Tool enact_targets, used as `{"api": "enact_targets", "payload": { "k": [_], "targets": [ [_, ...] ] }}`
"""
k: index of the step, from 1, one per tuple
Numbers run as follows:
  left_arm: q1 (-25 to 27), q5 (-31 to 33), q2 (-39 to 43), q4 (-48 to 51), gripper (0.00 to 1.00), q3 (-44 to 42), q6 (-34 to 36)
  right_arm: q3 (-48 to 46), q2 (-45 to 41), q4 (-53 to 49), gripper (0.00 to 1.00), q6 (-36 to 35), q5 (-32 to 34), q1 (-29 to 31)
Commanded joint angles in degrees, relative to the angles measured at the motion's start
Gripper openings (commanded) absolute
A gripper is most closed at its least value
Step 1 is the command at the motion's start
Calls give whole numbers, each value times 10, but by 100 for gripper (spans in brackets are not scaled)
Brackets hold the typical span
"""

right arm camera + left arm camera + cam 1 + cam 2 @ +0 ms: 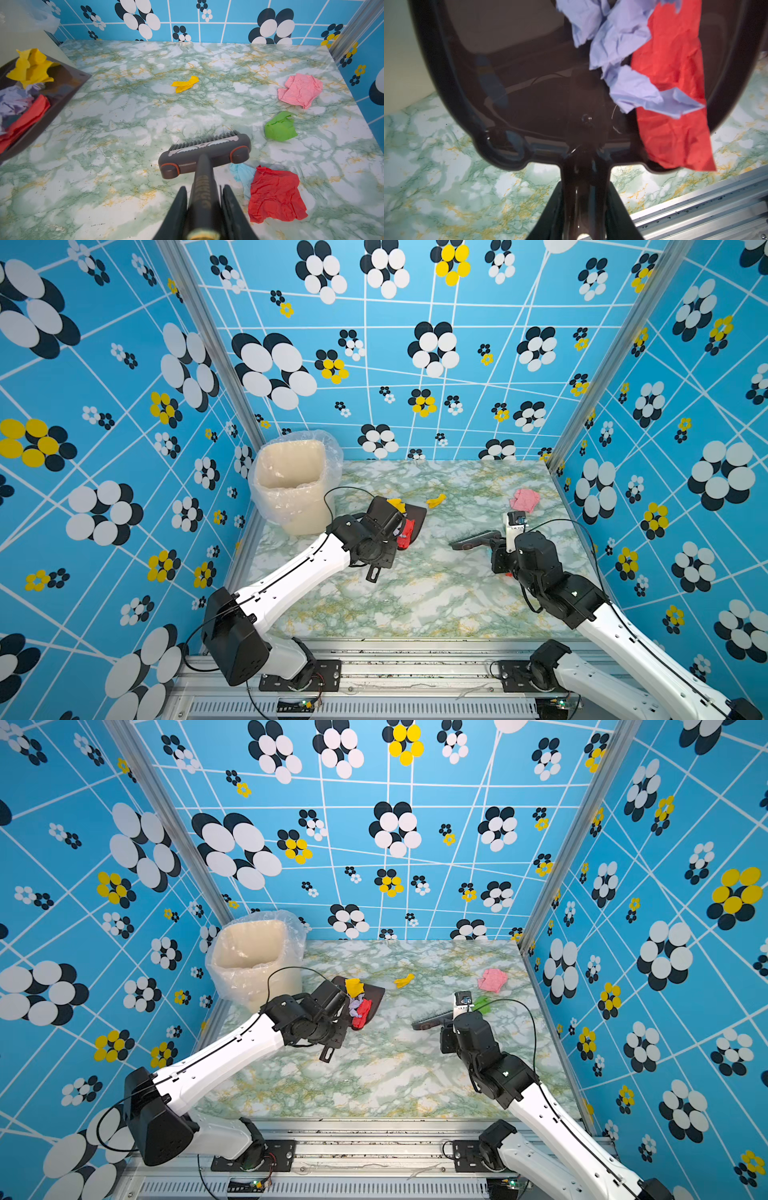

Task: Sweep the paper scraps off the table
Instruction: 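Lift the loaded dustpan with the left gripper toward the bin while the right brush withdraws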

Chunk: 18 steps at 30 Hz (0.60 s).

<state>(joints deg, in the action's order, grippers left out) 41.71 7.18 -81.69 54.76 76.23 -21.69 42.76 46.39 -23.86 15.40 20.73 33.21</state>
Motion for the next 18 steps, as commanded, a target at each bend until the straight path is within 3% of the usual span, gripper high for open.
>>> {"api": "enact_targets", "payload": {
  "k": [1,18],
  "targets": [
    [-22,-14,-5,44,0,50,42,-6,-2,10,0,8,6,-3],
    [-95,-87,-127,152,0,325,107,-16,10,34,0,21,-22,-4]
  ]
}}
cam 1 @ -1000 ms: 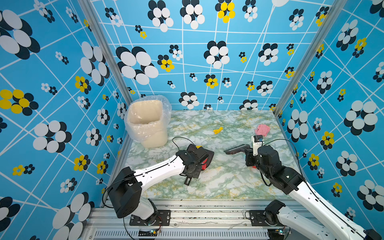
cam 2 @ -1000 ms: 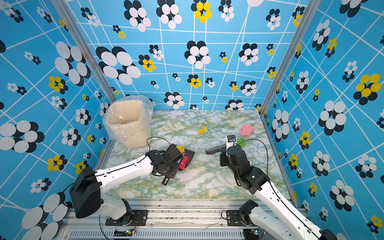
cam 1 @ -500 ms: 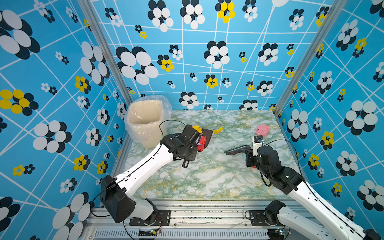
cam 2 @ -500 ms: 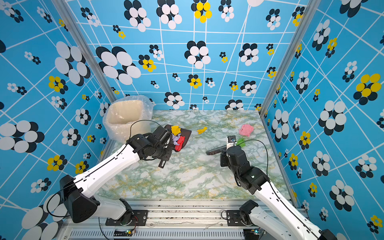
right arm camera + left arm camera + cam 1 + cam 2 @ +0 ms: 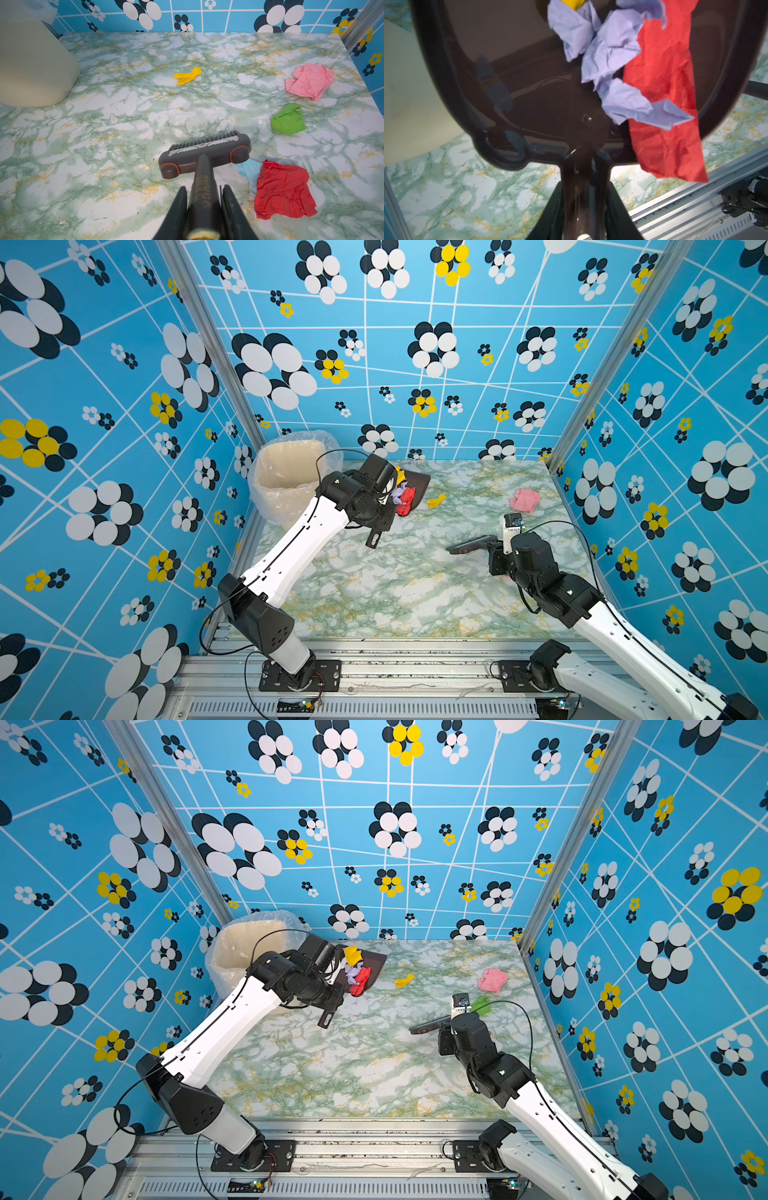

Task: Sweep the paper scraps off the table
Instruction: 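Lift the loaded dustpan with the left gripper toward the bin while the right brush withdraws, then tip the dustpan over the bin with the left gripper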

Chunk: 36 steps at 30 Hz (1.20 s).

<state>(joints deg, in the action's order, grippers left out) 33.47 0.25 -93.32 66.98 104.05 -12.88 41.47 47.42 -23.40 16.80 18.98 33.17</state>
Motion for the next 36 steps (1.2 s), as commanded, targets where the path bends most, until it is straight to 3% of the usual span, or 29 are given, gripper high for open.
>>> {"api": "enact_targets", "payload": {
  "k": [1,9,15,29,36],
  "targets": [
    [-17,-25,-18,37,0,68,22,-4,0,30,0,7,-6,-4],
    [-47,-47,-60,80,0,187,41,-5,8,38,0,15,-18,-4],
    [-80,-75,-61,80,0,215,38,-3,16,46,0,16,-26,-4],
    [-202,-193,-12,73,0,192,35,-1,32,62,0,16,-42,-5],
    [-312,-341,32,18,0,110,12,8,38,67,0,18,-47,-4]
  ]
}}
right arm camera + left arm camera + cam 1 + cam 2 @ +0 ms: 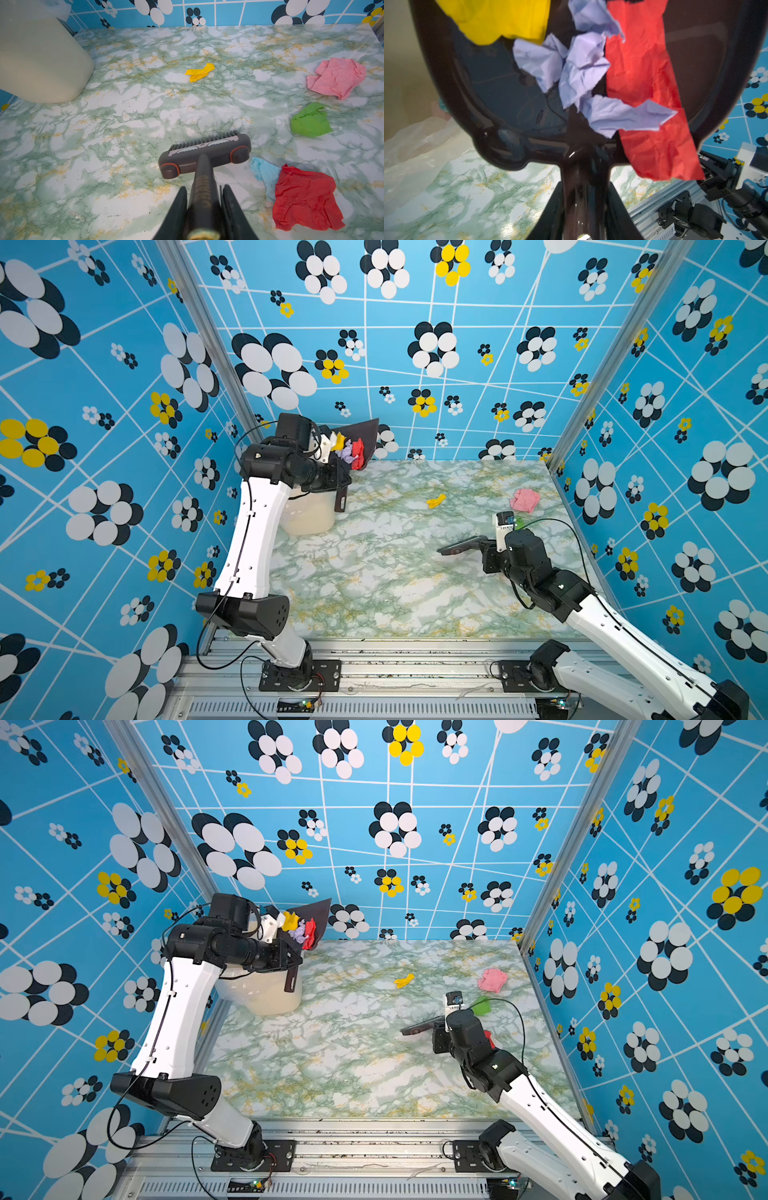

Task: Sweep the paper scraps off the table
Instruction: 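Tip the dustpan over the bin with the left gripper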

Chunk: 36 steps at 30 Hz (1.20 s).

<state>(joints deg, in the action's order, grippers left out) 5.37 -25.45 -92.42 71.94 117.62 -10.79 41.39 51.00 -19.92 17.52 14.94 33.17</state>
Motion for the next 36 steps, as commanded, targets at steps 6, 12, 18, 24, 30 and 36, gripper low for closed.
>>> {"api": "enact_targets", "payload": {
  "k": [6,12,18,24,30,36],
  "targets": [
    [-122,-181,37,-70,0,-80,-25,10,9,35,0,13,-15,-4],
    [-178,-244,6,-89,0,-80,-35,11,13,39,0,16,-20,-4],
    [-210,-310,-30,-125,0,-81,-61,13,13,38,0,16,-19,-4],
    [-232,-371,-27,-212,0,-125,-120,15,14,36,0,15,-14,-4],
    [-242,-470,-3,-423,0,-219,-276,21,26,34,0,12,-17,-4],
    [-252,-490,4,-513,0,-255,-350,23,29,36,0,12,-19,-4]
  ]
}}
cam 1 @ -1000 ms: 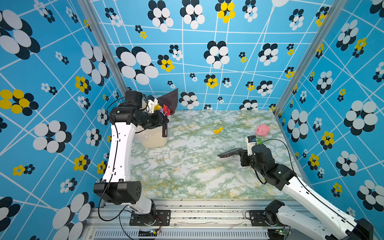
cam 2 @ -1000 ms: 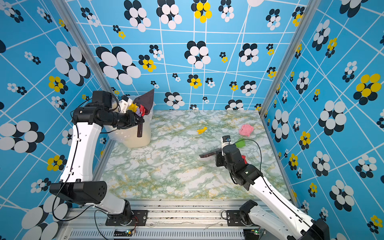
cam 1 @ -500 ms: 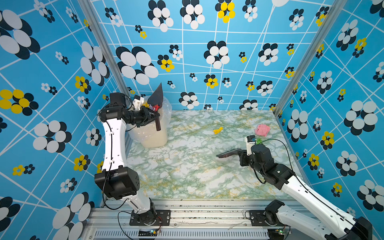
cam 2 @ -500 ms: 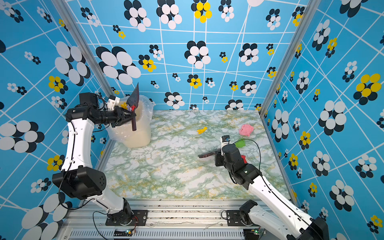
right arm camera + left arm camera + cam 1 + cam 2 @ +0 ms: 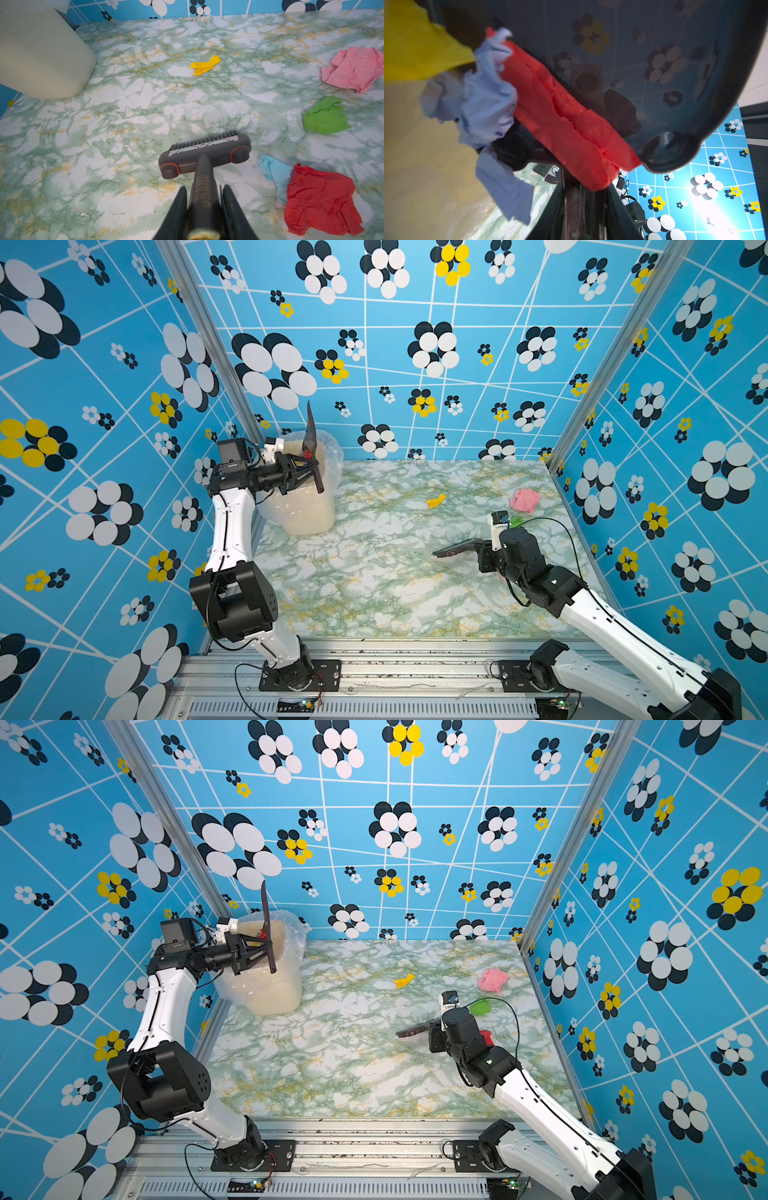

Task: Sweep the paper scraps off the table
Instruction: 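Tip the dustpan over the bin with the left gripper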

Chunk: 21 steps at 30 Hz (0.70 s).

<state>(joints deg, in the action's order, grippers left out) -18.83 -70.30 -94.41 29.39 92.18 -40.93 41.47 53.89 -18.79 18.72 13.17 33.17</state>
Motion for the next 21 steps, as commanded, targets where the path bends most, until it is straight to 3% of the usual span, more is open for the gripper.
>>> {"api": "enact_targets", "payload": {
  "k": [1,14,21],
  "targets": [
    [-11,-42,23,-89,0,0,-51,22,-1,23,0,-1,-1,-4],
    [-12,-61,29,-179,0,-31,-123,19,-6,21,0,-1,3,-4],
    [-10,-60,39,-188,0,-34,-122,19,-5,27,0,-3,2,-4]
  ]
}}
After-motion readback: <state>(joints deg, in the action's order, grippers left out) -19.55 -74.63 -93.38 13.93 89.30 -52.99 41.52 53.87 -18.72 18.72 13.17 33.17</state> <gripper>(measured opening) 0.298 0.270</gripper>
